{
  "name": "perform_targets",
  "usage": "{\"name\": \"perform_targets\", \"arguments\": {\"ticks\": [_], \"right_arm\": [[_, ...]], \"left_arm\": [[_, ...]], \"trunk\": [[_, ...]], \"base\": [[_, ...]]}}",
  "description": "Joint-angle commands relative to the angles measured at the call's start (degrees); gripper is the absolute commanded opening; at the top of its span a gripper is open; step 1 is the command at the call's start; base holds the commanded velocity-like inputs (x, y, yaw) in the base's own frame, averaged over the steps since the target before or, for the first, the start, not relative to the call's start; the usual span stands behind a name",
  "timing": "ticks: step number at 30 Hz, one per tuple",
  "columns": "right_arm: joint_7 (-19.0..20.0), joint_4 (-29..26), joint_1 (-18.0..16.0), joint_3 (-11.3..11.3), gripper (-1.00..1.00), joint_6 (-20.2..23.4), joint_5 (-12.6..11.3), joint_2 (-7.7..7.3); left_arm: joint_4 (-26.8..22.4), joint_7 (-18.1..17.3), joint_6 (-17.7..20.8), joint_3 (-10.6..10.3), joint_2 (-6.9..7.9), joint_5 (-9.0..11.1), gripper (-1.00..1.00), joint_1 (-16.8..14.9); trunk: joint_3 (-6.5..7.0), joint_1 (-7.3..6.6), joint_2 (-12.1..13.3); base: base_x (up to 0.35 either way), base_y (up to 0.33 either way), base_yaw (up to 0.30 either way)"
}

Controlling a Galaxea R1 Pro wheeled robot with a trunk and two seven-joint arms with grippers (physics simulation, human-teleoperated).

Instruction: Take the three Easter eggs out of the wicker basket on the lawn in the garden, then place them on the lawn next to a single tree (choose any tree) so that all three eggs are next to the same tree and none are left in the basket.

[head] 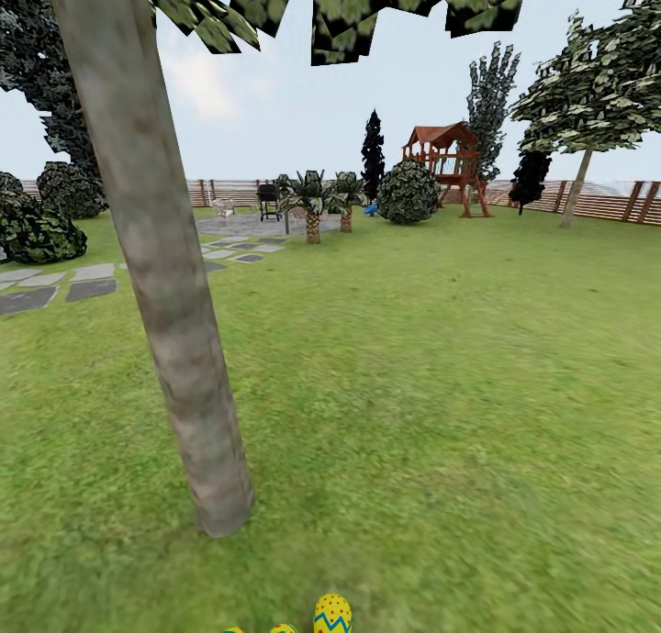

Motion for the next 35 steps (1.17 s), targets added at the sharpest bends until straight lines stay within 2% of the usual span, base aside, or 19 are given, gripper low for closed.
{"name": "perform_targets", "arguments": {"ticks": [1, 35], "right_arm": [[-0.2, 0.0, -0.1, 0.5, 1.0, 0.3, -0.3, 0.0], [-0.2, 0.0, 0.0, 0.5, 1.0, 0.3, -0.3, 0.01]], "left_arm": [[0.0, 0.2, -0.2, -0.3, 0.01, 0.4, 1.0, 0.0], [0.1, 0.2, -0.2, -0.4, 0.02, 0.3, 1.0, 0.0]], "trunk": [[-0.11, 0.03, -0.1], [-0.11, 0.03, -0.1]], "base": [[0.0, 0.0, 0.0], [0.0, 0.0, 0.0]]}}
